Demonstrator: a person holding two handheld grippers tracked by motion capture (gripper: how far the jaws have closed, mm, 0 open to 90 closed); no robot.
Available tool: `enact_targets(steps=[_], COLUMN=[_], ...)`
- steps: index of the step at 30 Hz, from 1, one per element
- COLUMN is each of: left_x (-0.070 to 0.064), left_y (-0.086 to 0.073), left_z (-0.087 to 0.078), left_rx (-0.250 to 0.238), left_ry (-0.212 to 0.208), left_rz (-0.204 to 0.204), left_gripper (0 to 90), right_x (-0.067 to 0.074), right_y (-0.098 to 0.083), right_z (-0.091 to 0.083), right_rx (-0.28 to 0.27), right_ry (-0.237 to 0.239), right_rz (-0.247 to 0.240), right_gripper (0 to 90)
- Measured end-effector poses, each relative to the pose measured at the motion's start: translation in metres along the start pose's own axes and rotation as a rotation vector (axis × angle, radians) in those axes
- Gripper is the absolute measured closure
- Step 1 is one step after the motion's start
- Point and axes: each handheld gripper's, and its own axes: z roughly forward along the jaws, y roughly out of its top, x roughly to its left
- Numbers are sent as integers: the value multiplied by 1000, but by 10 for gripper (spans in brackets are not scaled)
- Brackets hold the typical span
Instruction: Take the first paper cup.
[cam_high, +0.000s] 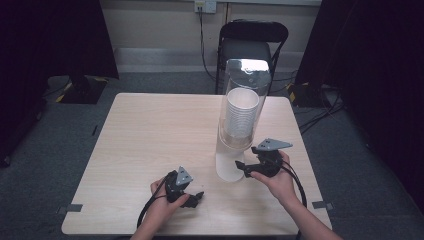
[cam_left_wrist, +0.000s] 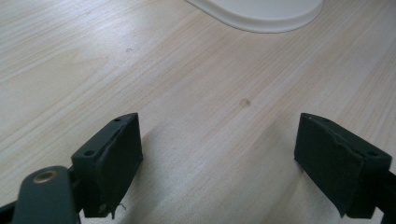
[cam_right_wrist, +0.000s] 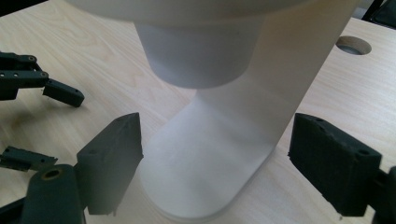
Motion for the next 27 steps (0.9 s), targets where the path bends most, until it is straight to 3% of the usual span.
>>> enact_targets(steps=[11,18,25,27], left_x=[0,0,0,0], left_y=[0,0,0,0], left_z=[0,0,0,0], left_rx=[-1,-1,-1,-1], left_ry=[0,0,0,0], left_rz=[0,-1,-1,-1], left_gripper=[146,146,146,146], right_x=[2,2,4,6], right_y=[13,20,25,27], right_z=[3,10,17,20], right_rx=[-47,-90,-116,-141], right_ry=[4,4,7,16], right_rz=[-15,11,31,11], right_gripper=[163,164,188,237])
